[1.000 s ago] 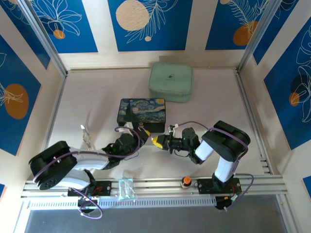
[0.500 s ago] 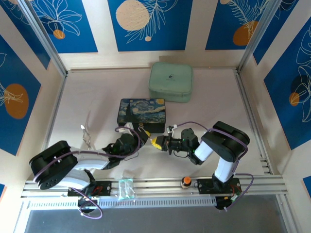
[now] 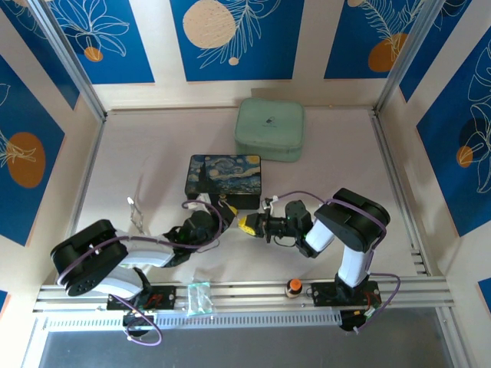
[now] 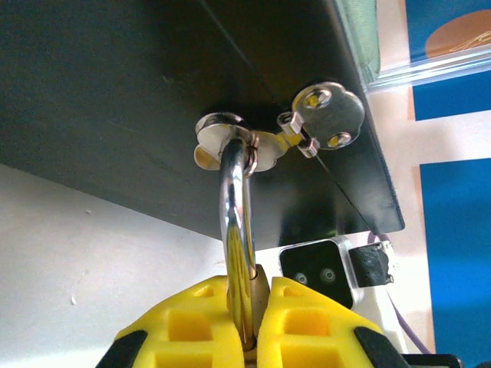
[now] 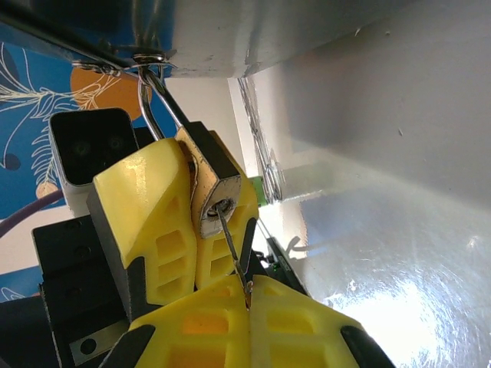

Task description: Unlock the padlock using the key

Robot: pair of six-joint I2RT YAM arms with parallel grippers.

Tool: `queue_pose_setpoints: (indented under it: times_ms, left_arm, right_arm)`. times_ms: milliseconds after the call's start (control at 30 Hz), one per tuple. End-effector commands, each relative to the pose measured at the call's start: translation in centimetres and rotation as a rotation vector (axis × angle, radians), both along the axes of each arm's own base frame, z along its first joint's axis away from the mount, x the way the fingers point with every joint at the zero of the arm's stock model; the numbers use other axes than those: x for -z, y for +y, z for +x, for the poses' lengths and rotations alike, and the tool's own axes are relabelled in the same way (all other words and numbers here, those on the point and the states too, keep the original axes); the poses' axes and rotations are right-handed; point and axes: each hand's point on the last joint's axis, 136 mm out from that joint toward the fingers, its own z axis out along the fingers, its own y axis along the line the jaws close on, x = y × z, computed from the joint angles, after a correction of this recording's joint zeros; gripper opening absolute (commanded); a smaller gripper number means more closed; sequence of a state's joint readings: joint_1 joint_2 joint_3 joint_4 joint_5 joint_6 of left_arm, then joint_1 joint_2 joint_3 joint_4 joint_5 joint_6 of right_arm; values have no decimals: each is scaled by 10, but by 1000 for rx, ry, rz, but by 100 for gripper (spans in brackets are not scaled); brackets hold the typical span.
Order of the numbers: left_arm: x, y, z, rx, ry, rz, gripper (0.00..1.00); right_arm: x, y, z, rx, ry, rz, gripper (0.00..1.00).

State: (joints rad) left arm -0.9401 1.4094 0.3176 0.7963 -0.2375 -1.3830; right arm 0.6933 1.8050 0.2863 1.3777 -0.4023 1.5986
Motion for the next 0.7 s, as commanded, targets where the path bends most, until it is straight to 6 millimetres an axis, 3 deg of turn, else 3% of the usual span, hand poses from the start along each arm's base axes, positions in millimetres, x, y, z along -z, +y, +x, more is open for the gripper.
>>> queue_pose_setpoints:
  times_ms: [0,333,467,667]
  left_arm:
    - [-47,-29,-10,116,-79,-174,0]
    - [-56,-40,-12,153,-80,-261,0]
    - [-59,-45,-13,169,-80,-302,0]
    - [-56,-41,-15,162,-76,-295,0]
  right_arm:
    - [-13,0,16,7,-65,33,0]
    - [-10,-9,20,-18,-56,35,0]
    - [-20,-9,20,-70,-86,61,0]
    - [-21,-16,24,-88,-66,72,0]
